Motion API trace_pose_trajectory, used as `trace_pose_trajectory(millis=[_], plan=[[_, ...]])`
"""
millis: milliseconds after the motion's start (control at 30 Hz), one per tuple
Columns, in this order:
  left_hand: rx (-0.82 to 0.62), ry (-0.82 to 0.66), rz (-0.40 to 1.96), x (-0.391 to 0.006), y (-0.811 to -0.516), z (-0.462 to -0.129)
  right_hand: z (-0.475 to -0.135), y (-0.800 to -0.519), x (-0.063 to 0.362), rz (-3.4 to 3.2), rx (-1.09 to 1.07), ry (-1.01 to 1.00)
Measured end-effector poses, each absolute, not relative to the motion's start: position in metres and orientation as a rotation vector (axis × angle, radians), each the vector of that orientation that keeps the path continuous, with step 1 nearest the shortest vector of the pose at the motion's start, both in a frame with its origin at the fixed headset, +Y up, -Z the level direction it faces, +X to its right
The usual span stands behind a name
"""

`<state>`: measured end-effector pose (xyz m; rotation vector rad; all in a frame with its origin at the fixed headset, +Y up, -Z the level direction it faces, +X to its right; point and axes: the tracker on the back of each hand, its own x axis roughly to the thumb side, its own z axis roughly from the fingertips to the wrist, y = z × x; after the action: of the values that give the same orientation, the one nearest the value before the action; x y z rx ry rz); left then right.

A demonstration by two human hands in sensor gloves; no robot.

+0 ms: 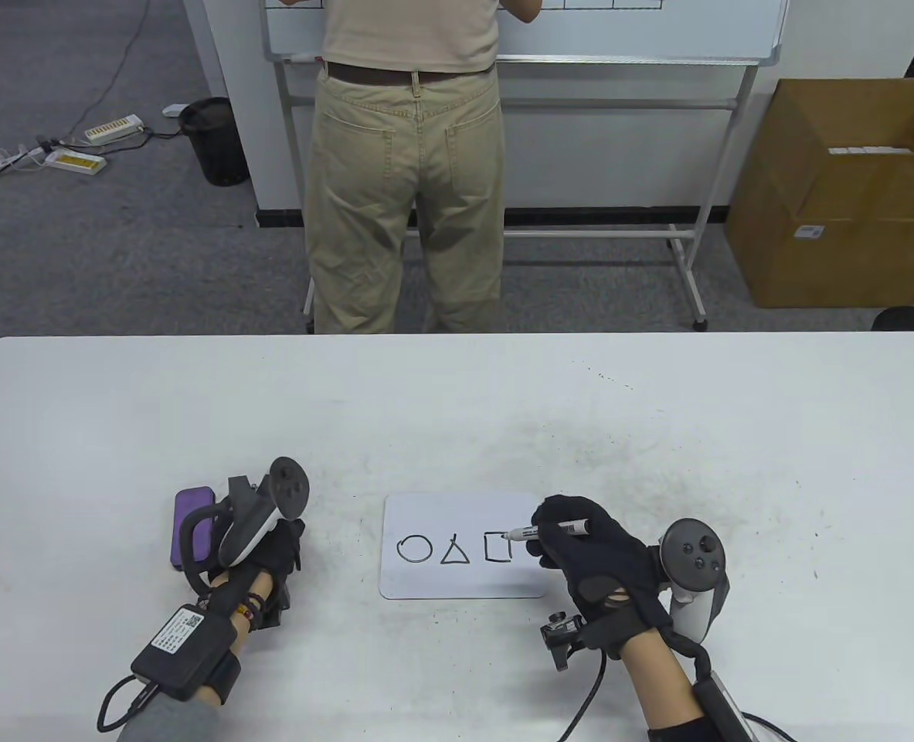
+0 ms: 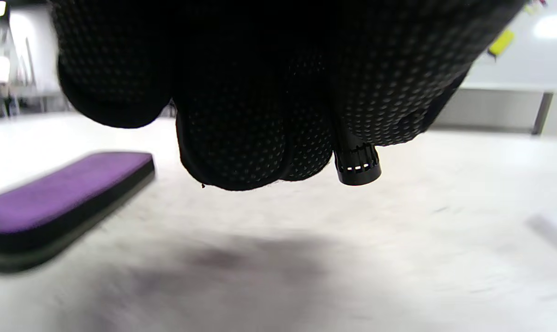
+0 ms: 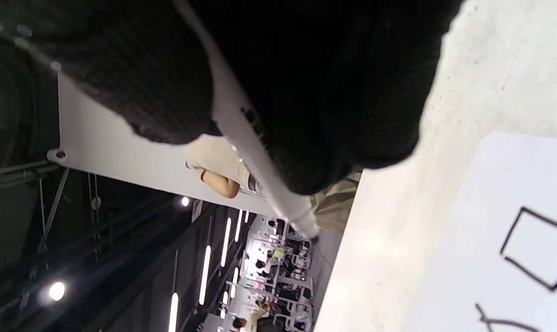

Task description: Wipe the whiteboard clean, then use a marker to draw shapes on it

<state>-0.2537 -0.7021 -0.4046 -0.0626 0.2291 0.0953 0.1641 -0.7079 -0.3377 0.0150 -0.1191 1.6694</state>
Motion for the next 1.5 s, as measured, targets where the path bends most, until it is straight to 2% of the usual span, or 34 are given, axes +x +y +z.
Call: trace_pose_trajectory(millis=[200, 333, 467, 567, 1067, 1333, 1500], plan=[[-0.059, 0.152, 0.466, -0.229, -0.692, -0.375, -0.333, -0.714, 0.151, 1.503, 0.007, -0.052], [-0.117, 0.100, 0.784, -0.214, -0.702, -0.356, -0.330, -0.715, 0.138, 1.462, 0.052, 0.029], [-0.166, 0.073, 1.029, -0.207, -0.713, -0.348, -0.327, -0.716, 0.128, 1.437, 0.082, 0.081], [-0.219, -0.009, 1.193, -0.204, -0.722, -0.349, -0.327, -0.720, 0.122, 1.440, 0.094, 0.105], [-0.329, -0.110, 1.373, -0.183, -0.737, -0.344, -0.325, -0.728, 0.107, 1.454, 0.100, 0.150], [-0.322, -0.175, 1.473, -0.176, -0.736, -0.341, -0.323, -0.731, 0.101, 1.352, 0.122, 0.248], [-0.309, -0.242, 1.485, -0.173, -0.733, -0.343, -0.324, -0.727, 0.098, 1.367, 0.150, 0.233]])
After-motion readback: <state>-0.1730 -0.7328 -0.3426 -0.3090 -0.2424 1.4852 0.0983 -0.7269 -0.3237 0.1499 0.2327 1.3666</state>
